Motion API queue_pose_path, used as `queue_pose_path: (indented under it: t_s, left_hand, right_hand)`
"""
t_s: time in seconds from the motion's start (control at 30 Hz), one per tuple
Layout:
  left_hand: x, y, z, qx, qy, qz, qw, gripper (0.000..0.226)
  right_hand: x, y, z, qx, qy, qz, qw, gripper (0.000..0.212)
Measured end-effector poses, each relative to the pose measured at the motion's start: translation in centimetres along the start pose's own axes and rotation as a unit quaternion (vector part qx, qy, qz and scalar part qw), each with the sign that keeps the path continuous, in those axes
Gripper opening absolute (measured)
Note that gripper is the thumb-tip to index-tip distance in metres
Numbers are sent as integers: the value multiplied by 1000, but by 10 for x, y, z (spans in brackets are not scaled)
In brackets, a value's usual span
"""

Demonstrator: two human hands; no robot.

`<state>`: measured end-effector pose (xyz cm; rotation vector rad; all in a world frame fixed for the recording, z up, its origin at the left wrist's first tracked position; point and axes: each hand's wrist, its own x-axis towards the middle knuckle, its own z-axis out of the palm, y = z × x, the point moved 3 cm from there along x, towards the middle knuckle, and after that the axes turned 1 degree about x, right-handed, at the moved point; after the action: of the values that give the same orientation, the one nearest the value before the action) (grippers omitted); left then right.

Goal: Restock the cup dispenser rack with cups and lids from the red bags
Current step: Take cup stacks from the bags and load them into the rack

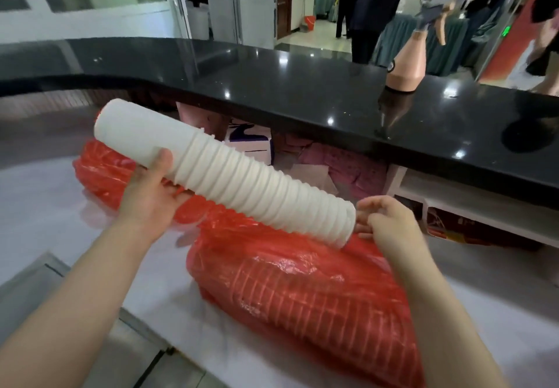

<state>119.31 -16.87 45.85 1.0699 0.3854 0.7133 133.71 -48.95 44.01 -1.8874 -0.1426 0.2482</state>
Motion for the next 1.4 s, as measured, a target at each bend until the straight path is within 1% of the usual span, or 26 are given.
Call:
queue_pose_path:
  t_s: [0.07,0.1,0.27,0.37,0.4,0.47,0.53,0.6,0.67,0.77,0.8,0.9,0.97,1.1,1.17,1.3,1.37,1.4]
  left_hand:
    - [-4,25,-21,13,23,20,999,55]
    - [-8,38,-32,25,29,34,999,57]
    - [-46,98,-85,73,63,100,990,57]
    - [-74,136,-123,61,123,145,980,57]
    - [-85,149,-135,64,133,156,977,58]
    - [-109,176,-159,76,147,179,970,59]
    - [-138,204,-184,84,174,210,959,56]
    - [-174,231,-210,91,191,242,947,52]
    - [-217,259,-240,92,219,271,933,47]
    - [-289,301,-288,82,265,306,911,32]
    - [-315,315,-303,84,277,317,903,32]
    - [-391,355,-347,96,309,347,881,44]
    - [-438,377,-371,120,318,361,868,44]
    - [-521,412,-416,136,354,390,839,22]
    - [-553,426,-435,144,366,400,828,16]
    - [-598,449,-468,142,402,424,799,20]
    - [-611,459,-483,147,409,429,792,11]
    - [-614,465,-490,144,412,431,790,15]
  right_hand:
    - [1,-16,24,39,-45,-18,998,34]
    - [-1,-23,38,47,-73,-30,996,32]
    - [-22,-57,112,32,-162,-98,981,37]
    - [-43,-80,156,65,-211,-112,969,28]
    - [-52,-88,170,73,-226,-117,964,26]
    - [-73,-103,198,89,-260,-125,954,29]
    - [-99,-116,226,98,-299,-129,940,29]
    - [-132,-131,253,94,-323,-153,929,24]
    - [-170,-148,281,116,-341,-178,916,21]
    - [-242,-174,321,135,-373,-198,896,23]
    - [-269,-181,335,135,-390,-204,888,23]
    - [-351,-198,374,145,-442,-220,858,23]
    - [-403,-207,397,146,-472,-236,837,26]
    - [-497,-223,435,137,-511,-268,805,27]
    - [-534,-232,451,137,-529,-272,792,28]
    - [-589,-248,487,136,-554,-290,769,26]
    - [-609,-261,506,134,-561,-298,760,26]
    - [-617,-268,515,134,-565,-300,757,26]
